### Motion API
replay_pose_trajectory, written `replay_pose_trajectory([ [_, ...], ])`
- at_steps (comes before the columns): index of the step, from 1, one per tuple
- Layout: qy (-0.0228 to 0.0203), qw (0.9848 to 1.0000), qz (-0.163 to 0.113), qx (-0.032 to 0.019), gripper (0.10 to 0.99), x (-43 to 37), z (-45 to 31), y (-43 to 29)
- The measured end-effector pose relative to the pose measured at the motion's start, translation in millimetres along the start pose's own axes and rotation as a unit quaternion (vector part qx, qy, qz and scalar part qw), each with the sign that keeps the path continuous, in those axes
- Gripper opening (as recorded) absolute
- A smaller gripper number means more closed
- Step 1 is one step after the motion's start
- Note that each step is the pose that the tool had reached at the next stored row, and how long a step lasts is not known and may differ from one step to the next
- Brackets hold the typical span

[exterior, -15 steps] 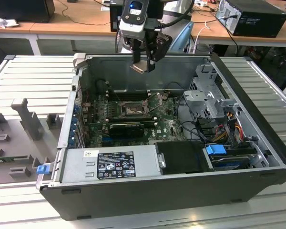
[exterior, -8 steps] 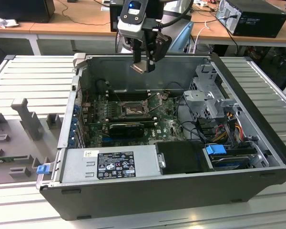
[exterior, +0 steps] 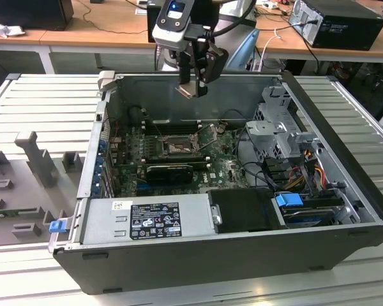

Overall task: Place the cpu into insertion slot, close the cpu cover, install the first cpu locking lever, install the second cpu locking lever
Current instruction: 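Place the cpu into insertion slot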

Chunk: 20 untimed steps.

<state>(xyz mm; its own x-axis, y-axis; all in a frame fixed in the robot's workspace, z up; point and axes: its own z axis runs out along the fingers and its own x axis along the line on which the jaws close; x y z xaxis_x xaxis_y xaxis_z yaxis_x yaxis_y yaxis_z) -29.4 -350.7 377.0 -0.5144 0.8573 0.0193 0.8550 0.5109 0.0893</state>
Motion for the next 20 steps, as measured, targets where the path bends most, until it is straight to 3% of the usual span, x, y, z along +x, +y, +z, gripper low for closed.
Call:
replay_pose_trajectory([
  [7,-0.0035,0.9992,0.040,-0.0008,0.522,0.0,0.1,0.0],
  [20,-0.0085,0.9955,0.095,-0.0019,0.522,0.0,0.2,0.0],
])
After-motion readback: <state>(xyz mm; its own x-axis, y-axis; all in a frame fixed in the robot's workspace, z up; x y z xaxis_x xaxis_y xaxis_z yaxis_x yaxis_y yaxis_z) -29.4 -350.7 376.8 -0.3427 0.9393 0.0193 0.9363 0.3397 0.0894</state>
